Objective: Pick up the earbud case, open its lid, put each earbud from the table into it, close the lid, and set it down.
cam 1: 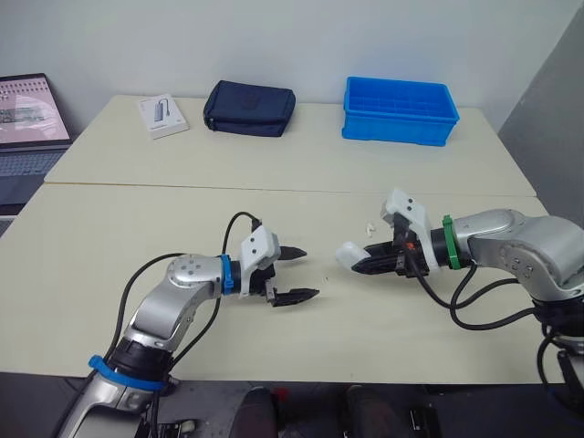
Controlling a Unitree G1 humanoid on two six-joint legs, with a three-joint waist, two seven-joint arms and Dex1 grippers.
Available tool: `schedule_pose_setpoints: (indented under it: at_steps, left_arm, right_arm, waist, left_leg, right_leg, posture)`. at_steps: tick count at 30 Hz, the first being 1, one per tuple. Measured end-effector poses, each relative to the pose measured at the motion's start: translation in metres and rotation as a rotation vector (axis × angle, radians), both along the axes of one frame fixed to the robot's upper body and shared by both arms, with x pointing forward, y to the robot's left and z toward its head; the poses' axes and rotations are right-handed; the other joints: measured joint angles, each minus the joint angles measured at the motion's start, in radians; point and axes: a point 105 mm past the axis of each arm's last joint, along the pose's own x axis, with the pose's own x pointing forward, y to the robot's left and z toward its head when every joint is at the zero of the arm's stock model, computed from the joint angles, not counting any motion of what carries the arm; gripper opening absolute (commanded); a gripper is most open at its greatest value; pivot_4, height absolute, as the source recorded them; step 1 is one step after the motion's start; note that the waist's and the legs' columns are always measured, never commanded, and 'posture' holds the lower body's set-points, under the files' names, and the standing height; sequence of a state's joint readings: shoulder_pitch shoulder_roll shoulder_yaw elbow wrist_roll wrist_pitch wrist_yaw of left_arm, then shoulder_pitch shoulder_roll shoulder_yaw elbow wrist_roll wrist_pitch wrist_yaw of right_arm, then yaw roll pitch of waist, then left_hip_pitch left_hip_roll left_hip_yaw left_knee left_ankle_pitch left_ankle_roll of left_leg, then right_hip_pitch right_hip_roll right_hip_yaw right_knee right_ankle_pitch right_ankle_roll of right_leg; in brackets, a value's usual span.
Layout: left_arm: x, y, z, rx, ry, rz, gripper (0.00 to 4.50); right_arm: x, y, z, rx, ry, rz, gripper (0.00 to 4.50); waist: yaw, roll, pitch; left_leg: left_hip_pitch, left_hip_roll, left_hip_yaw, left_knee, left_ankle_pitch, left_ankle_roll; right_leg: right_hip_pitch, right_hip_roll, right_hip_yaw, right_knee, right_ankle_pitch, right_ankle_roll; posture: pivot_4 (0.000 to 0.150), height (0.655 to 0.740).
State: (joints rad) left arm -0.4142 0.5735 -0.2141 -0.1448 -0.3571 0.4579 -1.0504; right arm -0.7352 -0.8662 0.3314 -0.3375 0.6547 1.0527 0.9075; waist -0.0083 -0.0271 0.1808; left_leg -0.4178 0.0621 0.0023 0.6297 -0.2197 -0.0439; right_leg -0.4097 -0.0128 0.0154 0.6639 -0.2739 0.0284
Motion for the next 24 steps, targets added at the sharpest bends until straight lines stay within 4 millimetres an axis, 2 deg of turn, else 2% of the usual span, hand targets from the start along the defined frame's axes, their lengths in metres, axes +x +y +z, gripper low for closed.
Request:
schedule_pose_setpoints:
  at_steps: [7,10,23,24]
  left_arm:
    - [-0.009,-0.024,0.013,0.027,-0.006,-0.119,4.5]
    - [-0.011,-0.027,0.017,0.022,-0.013,-0.149,4.5]
    - [-0.01,-0.036,0.013,0.033,0.006,-0.204,4.5]
    - [-0.01,-0.037,0.013,0.031,0.006,-0.205,4.31]
  right_arm:
    - [-0.002,0.003,-0.013,-0.128,-0.116,0.139,0.75]
    - [-0.002,0.003,-0.012,-0.135,-0.137,0.164,0.75]
    - [-0.005,0.004,-0.015,-0.157,-0.15,0.211,0.75]
    - [-0.006,0.004,-0.015,-0.157,-0.15,0.213,0.75]
  waist:
    - [0.001,0.0,0.0]
    - [0.001,0.0,0.0]
    - [0.003,0.0,0.0]
    - [0.003,0.0,0.0]
  left_leg:
    - [0.0,0.0,0.0,0.001,0.0,0.0]
    - [0.0,0.0,0.0,0.001,0.0,0.0]
    - [0.0,0.0,0.0,0.002,0.0,0.0]
    - [0.0,0.0,0.0,0.002,0.0,0.0]
  right_leg:
    - [0.0,0.001,0.001,0.001,0.001,-0.002]
    - [0.0,0.001,0.0,0.001,0.002,-0.003]
    - [0.0,0.001,0.001,0.002,0.003,-0.005]
    - [0.0,0.001,0.001,0.002,0.003,-0.005]
  posture:
    - [0.15,0.7357]
    - [0.15,0.7357]
    - [0.15,0.7357]
    - [0.15,0.7357]
